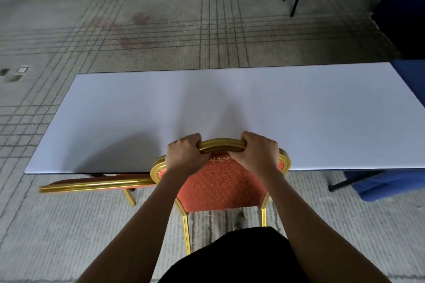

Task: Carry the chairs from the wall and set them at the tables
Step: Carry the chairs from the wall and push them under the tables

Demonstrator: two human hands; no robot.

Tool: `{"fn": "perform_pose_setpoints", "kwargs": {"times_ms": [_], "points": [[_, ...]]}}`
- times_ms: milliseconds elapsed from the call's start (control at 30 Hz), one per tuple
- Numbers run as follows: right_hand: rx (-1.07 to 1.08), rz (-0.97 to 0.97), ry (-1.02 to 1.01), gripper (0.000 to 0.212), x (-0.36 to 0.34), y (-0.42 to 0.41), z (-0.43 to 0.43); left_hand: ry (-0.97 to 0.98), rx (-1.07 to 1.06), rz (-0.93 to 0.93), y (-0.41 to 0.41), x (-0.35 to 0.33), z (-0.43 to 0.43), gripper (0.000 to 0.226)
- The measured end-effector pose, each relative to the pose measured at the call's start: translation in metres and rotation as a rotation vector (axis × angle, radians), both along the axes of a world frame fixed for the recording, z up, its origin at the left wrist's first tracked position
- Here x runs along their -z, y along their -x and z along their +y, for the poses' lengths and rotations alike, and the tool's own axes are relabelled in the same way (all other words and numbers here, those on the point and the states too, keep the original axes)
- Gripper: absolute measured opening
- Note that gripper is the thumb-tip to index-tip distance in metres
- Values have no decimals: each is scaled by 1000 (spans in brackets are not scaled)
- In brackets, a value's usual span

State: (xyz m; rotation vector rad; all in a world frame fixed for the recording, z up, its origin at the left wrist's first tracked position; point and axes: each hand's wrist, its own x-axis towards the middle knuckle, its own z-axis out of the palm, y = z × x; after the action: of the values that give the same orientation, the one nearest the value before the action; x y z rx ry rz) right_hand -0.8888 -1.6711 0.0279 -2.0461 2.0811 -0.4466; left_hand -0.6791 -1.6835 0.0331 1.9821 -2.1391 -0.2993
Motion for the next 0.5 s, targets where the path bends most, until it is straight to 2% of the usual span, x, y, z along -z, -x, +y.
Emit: {"fn": "perform_pose_setpoints", "kwargs": {"times_ms": [233, 500], "points": [[26, 27, -74, 43, 5, -2, 22, -77, 59, 21, -5, 3, 20, 24], [37, 37, -130, 41, 16, -2, 73, -44, 97, 61, -6, 21, 72, 23]]}}
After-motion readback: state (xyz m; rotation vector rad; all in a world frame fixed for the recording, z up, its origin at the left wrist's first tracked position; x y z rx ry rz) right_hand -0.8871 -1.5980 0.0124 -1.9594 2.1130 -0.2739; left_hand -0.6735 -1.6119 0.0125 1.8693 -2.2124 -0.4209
